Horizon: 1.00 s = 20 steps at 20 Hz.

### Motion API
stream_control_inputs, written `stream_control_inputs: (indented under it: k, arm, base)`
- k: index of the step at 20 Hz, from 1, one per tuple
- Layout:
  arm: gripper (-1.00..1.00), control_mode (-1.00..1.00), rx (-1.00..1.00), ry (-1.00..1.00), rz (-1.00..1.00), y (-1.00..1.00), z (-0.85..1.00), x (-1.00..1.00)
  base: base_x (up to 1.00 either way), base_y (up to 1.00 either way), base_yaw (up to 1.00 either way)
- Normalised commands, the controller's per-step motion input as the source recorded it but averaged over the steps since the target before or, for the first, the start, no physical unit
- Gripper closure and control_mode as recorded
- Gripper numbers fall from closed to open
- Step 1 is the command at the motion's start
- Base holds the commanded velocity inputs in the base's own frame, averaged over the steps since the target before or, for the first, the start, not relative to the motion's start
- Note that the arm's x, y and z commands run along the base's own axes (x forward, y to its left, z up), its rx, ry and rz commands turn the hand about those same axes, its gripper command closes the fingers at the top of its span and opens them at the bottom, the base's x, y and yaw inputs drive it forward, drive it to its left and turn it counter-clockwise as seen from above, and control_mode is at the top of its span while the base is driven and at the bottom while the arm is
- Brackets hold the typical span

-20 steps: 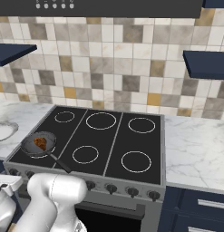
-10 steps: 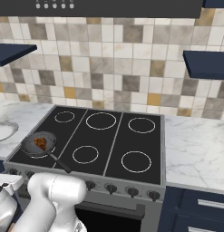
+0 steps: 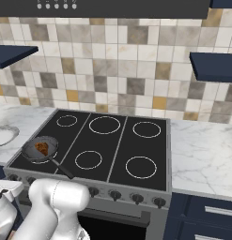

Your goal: Pick the croissant and place it on the pan. Then turn on the stove to warm the croissant.

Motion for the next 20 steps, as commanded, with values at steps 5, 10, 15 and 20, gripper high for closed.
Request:
stream_control_inputs:
  k: [5,10,15,20]
  arm:
    - [1.00,-1.00,0.00,0.00,0.00,0.00,0.00,0.00]
    - [1.00,-1.00,-0.10,0.00,0.02,0.00,0.00,0.00]
    - [1.00,-1.00,-0.12,0.00,0.01,0.00,0.00,0.00]
    - [1.00,-1.00,-0.14,0.00,0.00,0.00,0.00,0.00]
  base:
    - [0.00,0.00,0.00]
    - [0.00,0.00,0.00]
    - [0.00,0.00,0.00]
    - [0.00,0.00,0.00]
